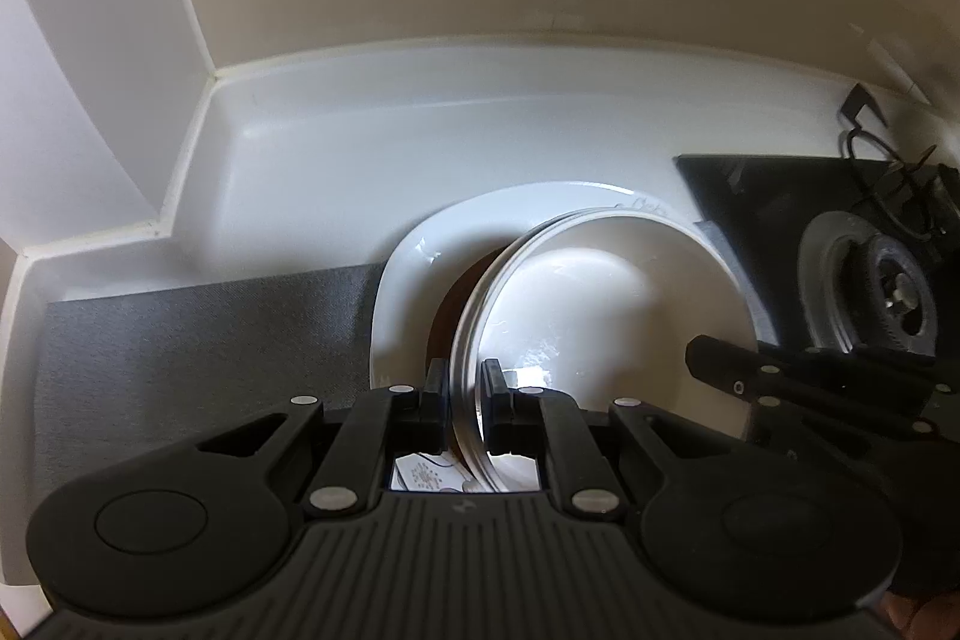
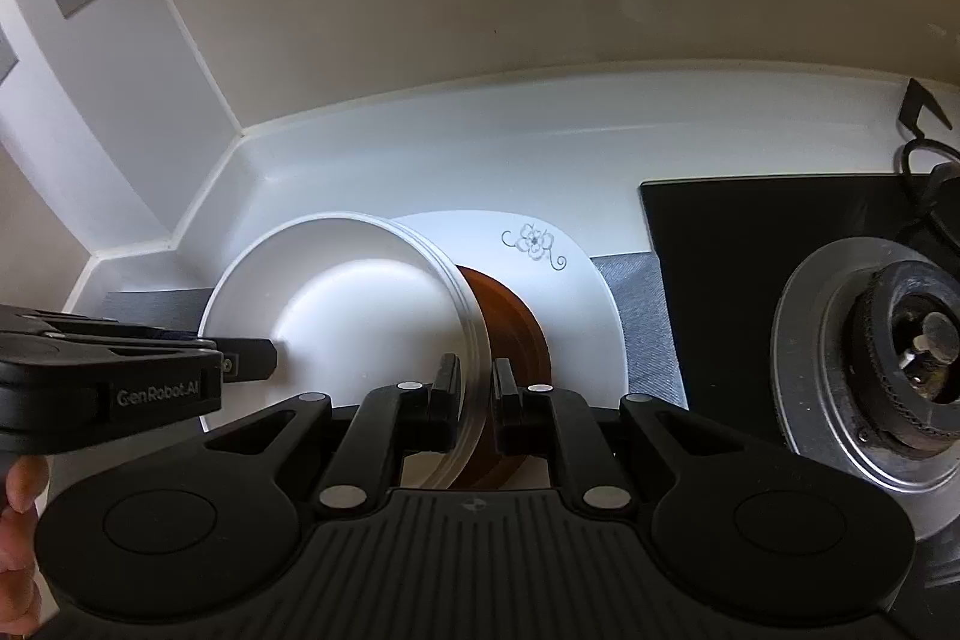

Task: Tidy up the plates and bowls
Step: 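Lower the cream bowls onto the terracotta plate and open left gripper, then move the left gripper toward the teal swirl bowl, then close the left gripper on the teal bowl rim, then lift and carry the teal bowl with the left gripper over the stack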

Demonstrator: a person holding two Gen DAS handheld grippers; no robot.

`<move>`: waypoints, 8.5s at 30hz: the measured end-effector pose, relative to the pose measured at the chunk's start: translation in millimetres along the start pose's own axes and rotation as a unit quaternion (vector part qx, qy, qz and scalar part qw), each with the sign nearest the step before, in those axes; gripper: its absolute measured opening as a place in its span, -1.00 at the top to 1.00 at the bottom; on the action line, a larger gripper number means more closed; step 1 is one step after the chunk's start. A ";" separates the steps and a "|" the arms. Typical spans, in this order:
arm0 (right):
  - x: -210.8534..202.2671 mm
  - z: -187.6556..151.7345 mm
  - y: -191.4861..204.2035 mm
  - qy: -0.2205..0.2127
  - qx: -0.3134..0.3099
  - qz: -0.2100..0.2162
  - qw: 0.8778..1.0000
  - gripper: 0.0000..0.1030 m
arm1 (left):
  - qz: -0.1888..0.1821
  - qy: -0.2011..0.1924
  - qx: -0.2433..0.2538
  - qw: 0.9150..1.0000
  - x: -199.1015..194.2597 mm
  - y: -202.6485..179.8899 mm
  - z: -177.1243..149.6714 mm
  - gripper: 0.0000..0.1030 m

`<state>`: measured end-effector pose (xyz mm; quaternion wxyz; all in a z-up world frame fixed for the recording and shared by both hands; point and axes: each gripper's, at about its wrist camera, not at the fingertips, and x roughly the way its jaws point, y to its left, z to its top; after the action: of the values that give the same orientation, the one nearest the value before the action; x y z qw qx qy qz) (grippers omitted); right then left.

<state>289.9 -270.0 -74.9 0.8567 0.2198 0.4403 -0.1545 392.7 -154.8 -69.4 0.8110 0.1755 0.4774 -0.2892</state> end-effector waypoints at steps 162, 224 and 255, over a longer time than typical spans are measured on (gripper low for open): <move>-48.5 -175.1 186.0 0.152 -0.205 0.104 0.961 -0.85 | 0.139 0.112 -0.060 0.982 -93.3 161.9 -253.2 -1.00; -34.3 -148.7 225.3 0.155 -0.178 0.171 0.957 0.79 | 0.049 0.021 -0.107 0.993 -136.3 179.2 -231.4 0.65; -90.1 -16.3 121.9 0.004 -0.112 0.122 0.986 0.78 | -0.029 -0.093 -0.031 0.995 -164.3 90.2 -81.1 0.66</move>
<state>283.7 -150.9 20.1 0.8865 0.1749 0.4284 0.0028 333.6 9.8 36.1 0.8482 0.1087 0.4137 -0.3125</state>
